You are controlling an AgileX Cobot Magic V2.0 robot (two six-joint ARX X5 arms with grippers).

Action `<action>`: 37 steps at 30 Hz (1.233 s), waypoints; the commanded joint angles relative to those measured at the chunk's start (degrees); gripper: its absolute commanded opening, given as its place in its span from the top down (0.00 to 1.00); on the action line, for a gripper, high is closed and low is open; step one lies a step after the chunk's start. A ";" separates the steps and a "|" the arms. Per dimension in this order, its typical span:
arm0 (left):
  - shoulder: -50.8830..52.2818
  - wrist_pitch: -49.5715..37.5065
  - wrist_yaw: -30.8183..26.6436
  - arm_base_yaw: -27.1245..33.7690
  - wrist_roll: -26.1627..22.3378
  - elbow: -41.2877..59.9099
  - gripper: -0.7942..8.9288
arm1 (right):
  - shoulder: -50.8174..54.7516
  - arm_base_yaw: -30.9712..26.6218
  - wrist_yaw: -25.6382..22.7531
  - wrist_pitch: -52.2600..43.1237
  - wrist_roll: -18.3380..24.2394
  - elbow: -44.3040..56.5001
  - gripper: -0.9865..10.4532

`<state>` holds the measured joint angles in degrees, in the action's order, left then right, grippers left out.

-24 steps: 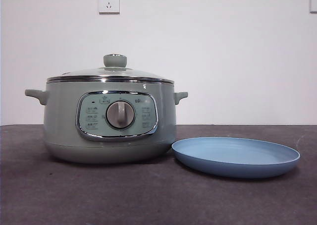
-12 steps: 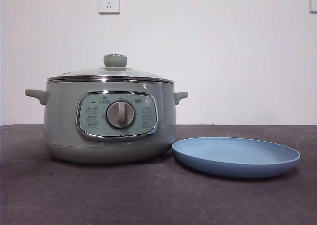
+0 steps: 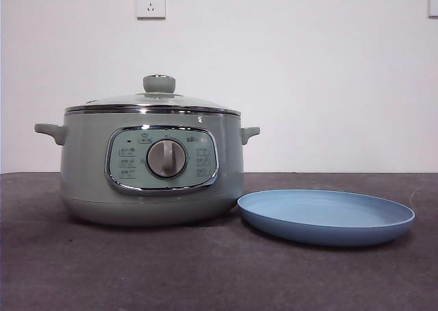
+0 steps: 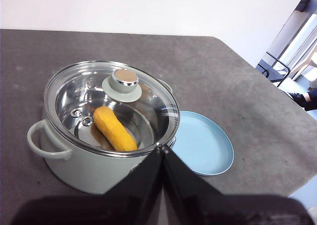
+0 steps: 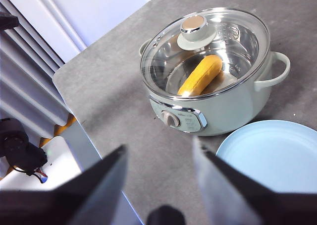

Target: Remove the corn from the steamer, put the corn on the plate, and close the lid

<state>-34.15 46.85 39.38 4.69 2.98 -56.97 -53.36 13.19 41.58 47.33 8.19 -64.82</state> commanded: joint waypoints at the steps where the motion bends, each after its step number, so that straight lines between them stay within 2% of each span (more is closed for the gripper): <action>1: 0.04 0.72 -0.22 -0.20 -0.68 -0.09 0.92 | 0.13 0.15 0.11 -0.09 0.22 -0.20 0.60; 3: 0.04 1.31 -0.20 -0.20 -0.68 -0.09 0.90 | 0.13 0.15 0.13 -0.07 0.22 -0.20 0.60; 4: 0.04 1.53 -0.20 -0.20 -0.68 -0.09 0.84 | 0.11 0.15 0.11 -0.09 0.22 -0.20 0.60; 6: 0.04 1.64 -0.22 -0.20 -0.68 -0.09 0.57 | 0.11 0.15 0.11 -0.09 0.22 -0.20 0.60; 7: 0.04 1.57 -0.24 -0.20 -0.66 -0.09 0.37 | 0.13 0.15 0.11 -0.09 0.22 -0.20 0.60; 8: 0.04 1.51 -0.26 -0.20 -0.68 -0.09 0.28 | 0.11 0.15 0.11 -0.09 0.22 -0.20 0.60; 14: -0.09 0.68 -0.24 -0.22 -0.68 -0.09 0.27 | 0.11 0.15 0.11 -0.09 0.20 -0.20 0.59; 18: -1.16 -0.57 -0.26 -0.57 -0.66 -0.09 0.27 | 0.11 0.15 0.04 -0.11 0.20 -0.20 0.45; 29: -12.74 -15.87 -0.72 -6.36 -0.61 -0.55 0.27 | -1.25 0.15 -0.09 -0.57 0.22 -0.20 0.44; 33: -20.31 -20.63 -4.24 -9.90 -0.85 -2.49 0.27 | -2.49 0.15 -0.20 -0.61 0.22 -0.20 0.44; 37: -27.98 -24.17 -9.22 -13.70 -3.72 -5.88 0.27 | -4.15 0.15 -1.14 -0.61 0.22 -0.20 0.44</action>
<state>-61.06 23.59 30.92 -8.43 1.32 -62.35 -57.12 13.19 40.73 47.05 8.21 -64.84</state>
